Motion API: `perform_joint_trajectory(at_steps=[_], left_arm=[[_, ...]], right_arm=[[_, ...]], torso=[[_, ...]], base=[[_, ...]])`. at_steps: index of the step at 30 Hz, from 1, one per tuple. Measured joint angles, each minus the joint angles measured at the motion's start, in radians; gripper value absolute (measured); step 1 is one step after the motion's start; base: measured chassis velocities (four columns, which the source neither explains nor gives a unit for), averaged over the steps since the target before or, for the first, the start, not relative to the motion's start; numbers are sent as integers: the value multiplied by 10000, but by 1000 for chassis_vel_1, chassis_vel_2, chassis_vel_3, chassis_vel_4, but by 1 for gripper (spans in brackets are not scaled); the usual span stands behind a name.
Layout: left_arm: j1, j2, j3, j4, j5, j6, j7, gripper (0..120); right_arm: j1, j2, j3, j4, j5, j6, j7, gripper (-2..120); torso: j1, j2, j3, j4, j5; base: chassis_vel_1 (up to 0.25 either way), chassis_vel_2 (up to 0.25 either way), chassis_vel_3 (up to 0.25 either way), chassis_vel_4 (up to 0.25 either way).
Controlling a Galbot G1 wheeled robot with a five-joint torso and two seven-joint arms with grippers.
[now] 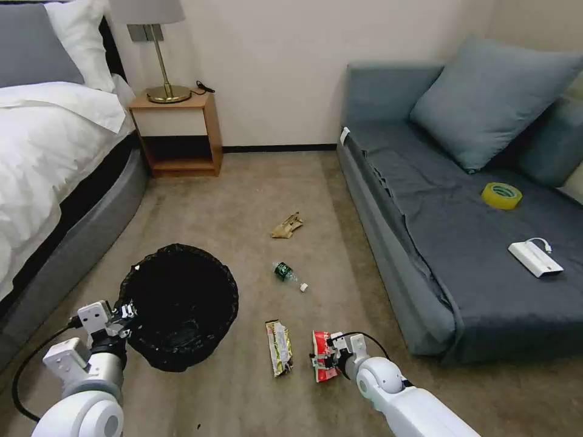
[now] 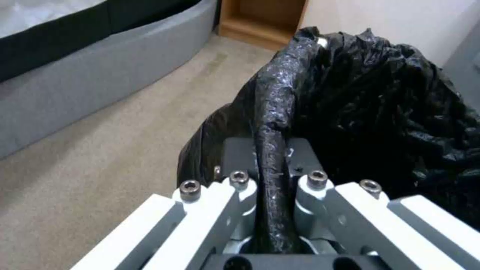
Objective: Pick up the trash bin, then pick up the garbage on the floor and place it into the trash bin.
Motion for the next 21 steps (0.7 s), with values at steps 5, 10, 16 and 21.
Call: perform_joint_trajectory(at_steps=[5,10,16,21], left_arm=[[57,-137,62,-120,212,-23,15,4],[215,-168,117,-211,316,-79,55,4],[-139,165,369,71,183,-51,55,4],[-547,737,447,482,-225,-41,15,4]], right_arm=[[-169,-289,148,114,-102,155,-125,57],[-346,-446,265,236,-257,271,-211,38],[-516,-421,517,396,-343,366,-168,15],[-676,-159,615,831,-387,307,271,0]], torso=[[0,0,0,0,0],[0,0,0,0,3],[0,0,0,-2,-1],[0,0,0,-2,2]], base=[[0,0,0,0],[0,0,0,0],[0,0,0,0],[0,0,0,0]])
